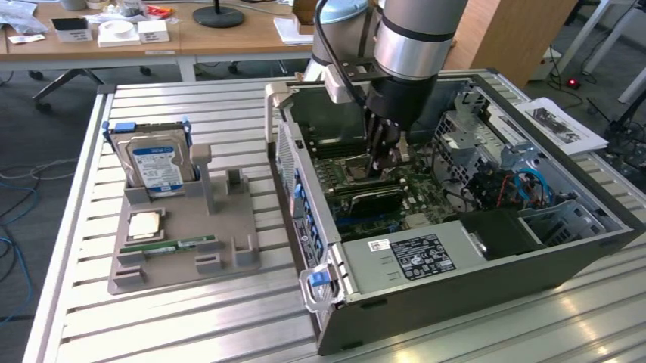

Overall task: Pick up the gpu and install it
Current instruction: 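Press down on the gpu until it lock into place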

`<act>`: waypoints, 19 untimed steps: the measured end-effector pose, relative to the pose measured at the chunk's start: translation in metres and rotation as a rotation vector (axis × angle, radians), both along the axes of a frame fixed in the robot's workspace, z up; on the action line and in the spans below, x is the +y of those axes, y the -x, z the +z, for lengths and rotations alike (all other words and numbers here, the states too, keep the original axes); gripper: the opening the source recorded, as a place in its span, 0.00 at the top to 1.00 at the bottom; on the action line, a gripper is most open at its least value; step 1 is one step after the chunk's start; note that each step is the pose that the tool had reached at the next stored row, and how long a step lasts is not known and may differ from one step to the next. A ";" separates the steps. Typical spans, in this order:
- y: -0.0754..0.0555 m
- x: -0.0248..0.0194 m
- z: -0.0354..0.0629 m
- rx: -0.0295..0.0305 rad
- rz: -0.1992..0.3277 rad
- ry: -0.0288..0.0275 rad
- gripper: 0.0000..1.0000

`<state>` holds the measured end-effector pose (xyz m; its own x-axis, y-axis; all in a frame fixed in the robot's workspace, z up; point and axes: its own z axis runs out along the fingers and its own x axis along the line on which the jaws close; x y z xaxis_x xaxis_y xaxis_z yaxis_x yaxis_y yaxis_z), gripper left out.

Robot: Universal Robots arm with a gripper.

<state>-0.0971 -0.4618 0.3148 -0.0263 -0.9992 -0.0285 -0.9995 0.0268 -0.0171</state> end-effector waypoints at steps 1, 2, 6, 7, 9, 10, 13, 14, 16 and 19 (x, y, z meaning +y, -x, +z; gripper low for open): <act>0.000 0.0000 0.0000 0.0000 0.000 0.0000 0.89; 0.000 0.0000 0.0000 0.0000 0.000 -0.0001 0.89; 0.000 0.0000 0.0000 0.0000 0.000 0.0000 0.89; 0.000 0.0000 0.0000 0.0000 0.000 0.0000 0.89; 0.000 0.0010 -0.0002 0.0001 0.000 0.0002 0.89; 0.000 0.0020 -0.0005 0.0000 0.000 0.0001 0.89; 0.000 0.0051 -0.0015 -0.0001 0.000 -0.0001 0.89; 0.000 0.0060 -0.0020 0.0000 0.000 -0.0001 0.89; 0.000 0.0069 -0.0049 -0.0001 0.000 -0.0003 0.89; 0.000 0.0080 -0.0102 0.0000 0.000 0.0001 0.89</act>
<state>-0.0975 -0.4538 0.3046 -0.0263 -0.9992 -0.0284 -0.9995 0.0268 -0.0170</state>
